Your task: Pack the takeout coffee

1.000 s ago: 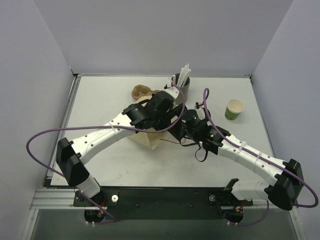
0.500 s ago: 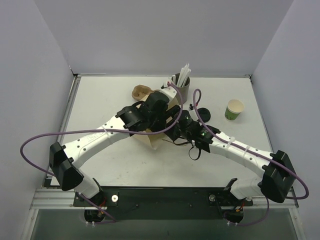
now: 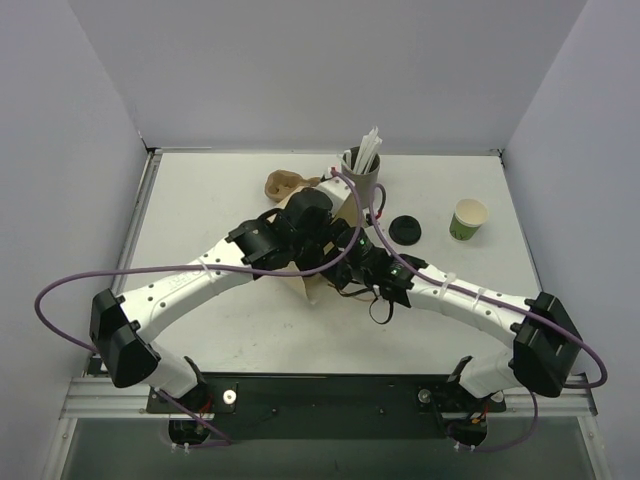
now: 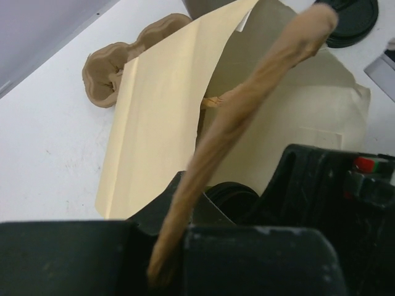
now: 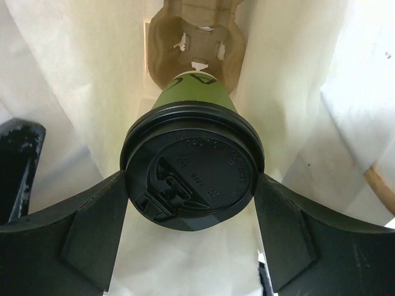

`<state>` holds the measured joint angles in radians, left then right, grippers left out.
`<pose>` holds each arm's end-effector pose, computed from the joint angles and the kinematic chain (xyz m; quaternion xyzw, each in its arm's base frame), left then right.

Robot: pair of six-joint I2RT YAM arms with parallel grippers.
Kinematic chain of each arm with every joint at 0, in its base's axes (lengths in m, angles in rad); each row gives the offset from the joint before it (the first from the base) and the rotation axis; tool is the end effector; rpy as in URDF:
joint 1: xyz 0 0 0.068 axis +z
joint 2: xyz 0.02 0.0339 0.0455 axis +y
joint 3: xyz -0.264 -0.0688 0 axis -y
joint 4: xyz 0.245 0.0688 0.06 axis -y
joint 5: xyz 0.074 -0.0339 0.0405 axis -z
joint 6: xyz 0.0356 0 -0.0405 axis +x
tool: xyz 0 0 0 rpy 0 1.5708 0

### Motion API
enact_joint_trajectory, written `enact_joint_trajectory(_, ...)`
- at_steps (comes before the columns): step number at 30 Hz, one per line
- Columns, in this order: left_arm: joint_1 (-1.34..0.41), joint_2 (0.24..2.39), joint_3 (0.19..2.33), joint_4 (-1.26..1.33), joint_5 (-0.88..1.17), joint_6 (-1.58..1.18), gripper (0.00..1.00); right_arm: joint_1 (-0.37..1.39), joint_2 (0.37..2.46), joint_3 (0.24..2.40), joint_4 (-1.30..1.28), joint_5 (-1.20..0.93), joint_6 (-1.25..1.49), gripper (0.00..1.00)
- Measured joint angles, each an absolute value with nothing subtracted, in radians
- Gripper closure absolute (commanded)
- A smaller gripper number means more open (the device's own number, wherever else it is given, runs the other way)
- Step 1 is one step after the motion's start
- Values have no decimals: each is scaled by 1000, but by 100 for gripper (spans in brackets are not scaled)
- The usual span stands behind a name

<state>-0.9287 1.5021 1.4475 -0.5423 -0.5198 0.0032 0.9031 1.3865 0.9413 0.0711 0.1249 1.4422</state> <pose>0.2157 -0.2589 0.3645 0.2763 0.8171 0.0014 0.5060 0.2018 0.2488 0.2817 0.2535 0.7855 0.4982 0.2655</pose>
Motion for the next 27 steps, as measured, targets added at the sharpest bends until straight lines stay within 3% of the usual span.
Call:
enact_joint_trajectory(11, -928, 1330, 1251, -410, -339, 54, 100, 906, 1388, 858, 165, 157, 1429, 45)
enact_joint_trajectory(27, -863, 1250, 1150, -325, -98, 135, 100, 990, 1385, 733, 390, 310, 1330, 46)
